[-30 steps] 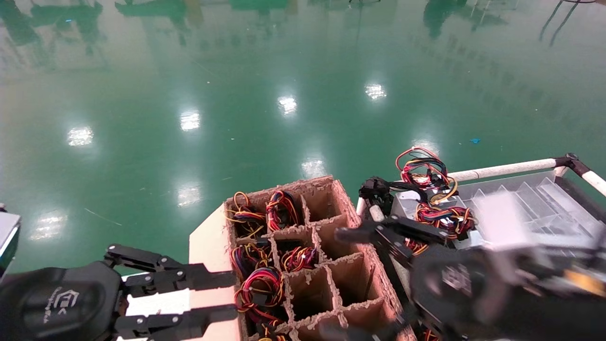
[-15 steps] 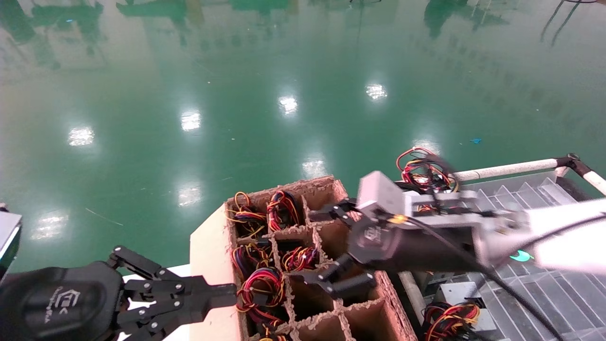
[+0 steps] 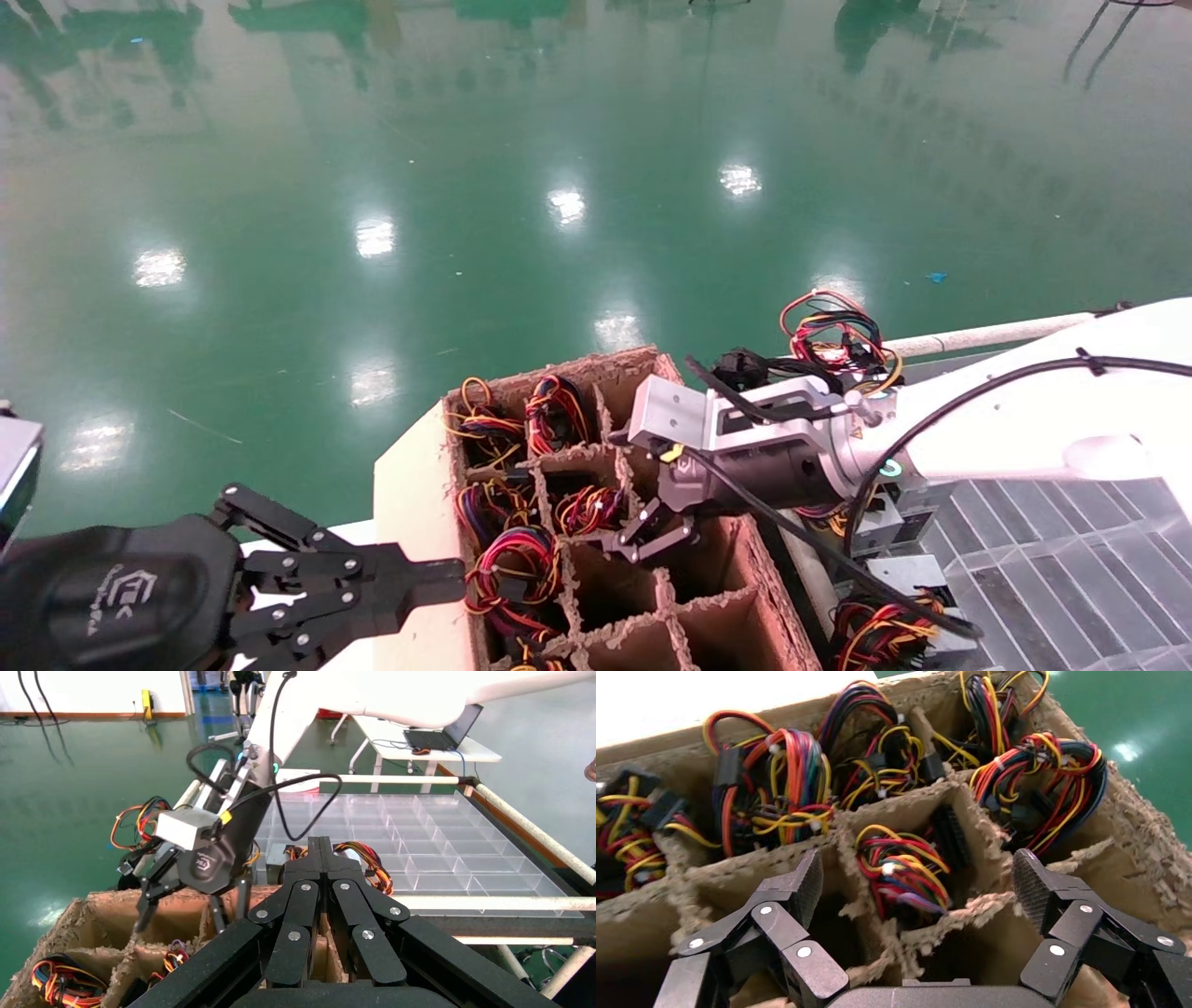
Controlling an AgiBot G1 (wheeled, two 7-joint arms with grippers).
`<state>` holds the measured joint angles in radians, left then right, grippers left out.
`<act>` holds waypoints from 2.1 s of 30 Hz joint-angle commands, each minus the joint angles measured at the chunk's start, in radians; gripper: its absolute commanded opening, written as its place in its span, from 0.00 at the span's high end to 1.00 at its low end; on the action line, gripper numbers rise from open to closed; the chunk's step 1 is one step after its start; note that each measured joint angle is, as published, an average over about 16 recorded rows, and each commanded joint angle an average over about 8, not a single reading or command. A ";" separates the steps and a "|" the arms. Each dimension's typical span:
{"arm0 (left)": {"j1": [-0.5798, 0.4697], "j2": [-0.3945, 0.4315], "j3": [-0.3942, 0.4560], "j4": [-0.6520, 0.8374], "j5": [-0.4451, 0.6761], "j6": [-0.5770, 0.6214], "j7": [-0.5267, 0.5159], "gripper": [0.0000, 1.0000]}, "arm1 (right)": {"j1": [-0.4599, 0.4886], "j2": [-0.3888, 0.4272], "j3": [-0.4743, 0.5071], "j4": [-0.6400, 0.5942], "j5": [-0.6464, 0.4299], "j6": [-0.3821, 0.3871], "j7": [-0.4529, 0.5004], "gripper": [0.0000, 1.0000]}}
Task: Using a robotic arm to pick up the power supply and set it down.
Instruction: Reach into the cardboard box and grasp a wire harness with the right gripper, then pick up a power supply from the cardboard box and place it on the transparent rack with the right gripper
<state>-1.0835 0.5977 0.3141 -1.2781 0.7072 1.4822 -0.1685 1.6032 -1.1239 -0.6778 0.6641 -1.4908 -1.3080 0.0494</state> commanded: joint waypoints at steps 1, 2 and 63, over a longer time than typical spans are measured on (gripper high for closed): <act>0.000 0.000 0.000 0.000 0.000 0.000 0.000 0.14 | 0.011 -0.017 -0.009 -0.026 -0.016 0.006 -0.015 1.00; 0.000 0.000 0.000 0.000 0.000 0.000 0.000 0.08 | 0.015 -0.022 -0.011 -0.038 -0.017 0.004 -0.021 1.00; -0.001 -0.001 0.002 0.000 -0.002 -0.001 0.001 0.00 | 0.151 0.046 0.109 -0.212 0.171 -0.176 -0.141 1.00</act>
<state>-1.0840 0.5968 0.3163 -1.2781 0.7057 1.4813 -0.1674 1.7528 -1.0721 -0.5672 0.4598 -1.3190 -1.4764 -0.0848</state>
